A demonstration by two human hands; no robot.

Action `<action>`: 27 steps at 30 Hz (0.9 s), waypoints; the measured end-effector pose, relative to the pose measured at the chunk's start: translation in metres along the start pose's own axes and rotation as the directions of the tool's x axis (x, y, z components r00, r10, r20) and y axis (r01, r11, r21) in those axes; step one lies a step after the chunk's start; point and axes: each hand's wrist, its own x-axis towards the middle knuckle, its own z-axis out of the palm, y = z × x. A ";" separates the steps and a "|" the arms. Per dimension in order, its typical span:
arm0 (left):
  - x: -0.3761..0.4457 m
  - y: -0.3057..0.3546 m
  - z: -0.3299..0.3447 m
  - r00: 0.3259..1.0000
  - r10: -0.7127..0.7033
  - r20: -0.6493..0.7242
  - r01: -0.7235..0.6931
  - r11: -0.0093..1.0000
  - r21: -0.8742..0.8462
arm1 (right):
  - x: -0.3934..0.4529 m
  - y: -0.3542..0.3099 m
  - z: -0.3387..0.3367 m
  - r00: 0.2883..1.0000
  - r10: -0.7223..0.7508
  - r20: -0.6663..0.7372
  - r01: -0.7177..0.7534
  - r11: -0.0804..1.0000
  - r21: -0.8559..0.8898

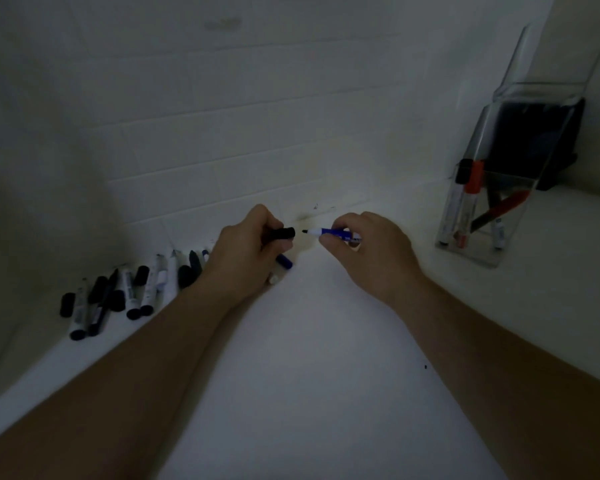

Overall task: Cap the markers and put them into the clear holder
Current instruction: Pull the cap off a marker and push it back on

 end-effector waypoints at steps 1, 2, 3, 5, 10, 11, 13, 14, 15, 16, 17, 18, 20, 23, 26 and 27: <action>0.000 -0.001 0.000 1.000 0.011 0.010 -0.011 1.000 0.018 | 0.000 -0.001 -0.001 1.000 -0.008 -0.002 0.008 1.000 0.001; 0.000 -0.002 0.000 1.000 0.021 0.015 -0.021 0.999 0.028 | 0.000 -0.002 -0.001 1.000 -0.014 -0.005 0.014 1.000 0.002; 0.001 -0.003 0.000 1.000 0.026 0.017 -0.027 0.999 0.033 | -0.001 -0.002 -0.001 1.000 -0.022 -0.011 0.022 1.000 0.000; 0.001 -0.003 0.000 0.999 0.029 0.026 -0.030 0.999 0.030 | -0.001 -0.002 0.000 0.999 -0.041 -0.028 0.040 0.999 -0.011; -0.002 0.001 0.000 0.996 0.085 0.029 -0.085 0.996 0.017 | -0.001 -0.002 0.000 0.996 -0.088 -0.017 0.087 0.993 -0.078; -0.002 0.002 0.000 0.994 0.106 0.038 -0.107 0.994 0.023 | -0.001 -0.002 0.000 0.995 -0.101 -0.016 0.099 0.991 -0.095; -0.003 0.003 0.002 0.986 0.152 0.062 -0.154 0.987 0.033 | -0.002 -0.004 -0.001 0.989 -0.145 -0.018 0.140 0.977 -0.158; -0.004 0.003 0.003 0.983 0.167 0.074 -0.169 0.985 0.032 | -0.002 -0.006 -0.001 0.984 -0.175 -0.019 0.168 0.965 -0.201; -0.005 0.004 0.004 0.982 0.174 0.079 -0.177 0.984 0.034 | -0.003 -0.008 -0.001 0.978 -0.206 -0.021 0.194 0.950 -0.243; -0.005 0.005 0.005 0.982 0.173 0.080 -0.176 0.984 0.038 | -0.003 -0.009 -0.002 0.973 -0.229 -0.023 0.214 0.936 -0.278; -0.005 0.006 0.005 0.983 0.168 0.079 -0.171 0.985 0.035 | -0.003 -0.011 -0.003 0.969 -0.246 -0.023 0.228 0.926 -0.301; -0.005 0.007 0.005 0.984 0.161 0.080 -0.163 0.986 0.022 | -0.003 -0.011 -0.004 0.967 -0.255 -0.020 0.237 0.921 -0.310; -0.006 0.008 0.004 0.983 0.151 0.103 -0.148 0.988 -0.034 | -0.003 -0.011 -0.007 0.965 -0.261 -0.021 0.244 0.924 -0.294; -0.005 0.007 0.001 0.975 0.174 0.136 -0.157 0.979 -0.127 | -0.002 -0.009 -0.010 0.968 -0.252 -0.009 0.242 0.939 -0.242; -0.005 0.003 -0.007 0.964 0.195 0.180 -0.172 0.976 -0.136 | 0.000 -0.004 -0.014 0.947 -0.317 0.056 0.322 0.936 -0.144; -0.005 0.002 -0.009 0.957 0.204 0.205 -0.181 0.976 -0.123 | 0.000 -0.003 -0.014 0.935 -0.344 0.083 0.352 0.928 -0.123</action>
